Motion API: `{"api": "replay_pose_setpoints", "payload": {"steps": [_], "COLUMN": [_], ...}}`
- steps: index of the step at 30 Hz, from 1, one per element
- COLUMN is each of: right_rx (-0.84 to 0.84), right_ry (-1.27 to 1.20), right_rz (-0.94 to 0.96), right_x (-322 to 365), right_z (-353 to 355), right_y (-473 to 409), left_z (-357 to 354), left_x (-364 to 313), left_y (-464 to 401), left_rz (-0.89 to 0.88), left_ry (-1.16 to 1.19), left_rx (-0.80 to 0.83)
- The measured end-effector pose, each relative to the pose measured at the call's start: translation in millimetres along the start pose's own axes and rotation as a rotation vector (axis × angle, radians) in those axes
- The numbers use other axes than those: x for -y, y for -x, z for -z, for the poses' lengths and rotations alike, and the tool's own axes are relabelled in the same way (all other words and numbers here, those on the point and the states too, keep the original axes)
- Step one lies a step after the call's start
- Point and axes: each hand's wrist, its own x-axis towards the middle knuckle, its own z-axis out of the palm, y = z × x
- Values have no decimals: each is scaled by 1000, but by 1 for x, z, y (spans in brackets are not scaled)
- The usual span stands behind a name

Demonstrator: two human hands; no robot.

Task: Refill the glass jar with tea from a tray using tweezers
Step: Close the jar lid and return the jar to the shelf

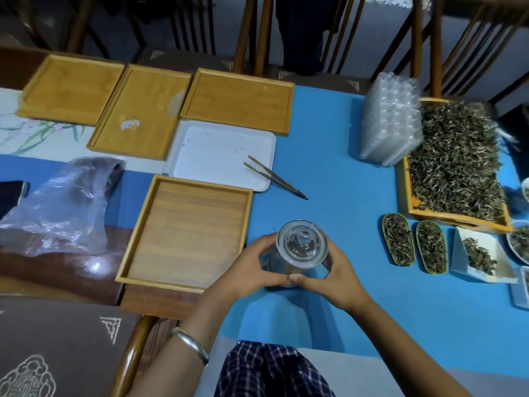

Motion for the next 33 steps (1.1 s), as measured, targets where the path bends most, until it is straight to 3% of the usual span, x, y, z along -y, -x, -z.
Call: {"api": "replay_pose_setpoints", "payload": {"steps": [6,12,17,23,33], "right_rx": [-234,-640,-992,-1276,-1564], "right_ry": [-92,-263,-239,-147,11], "right_rz": [44,136,234,348,391], "right_x": [52,100,140,175,170], "right_z": [30,94,181,290,440], "right_y": [29,91,177,330,599], "left_z": [-29,-130,-257,-447,-751], "left_x": [-79,-162,-229,-297,-333], "left_y": [-2,-10,-2,44,155], "left_rz": [-147,-327,-452,-595,-688], "left_ry": [-58,-1,43,-9,-5], "left_rx": [166,454,670,922,1273]}}
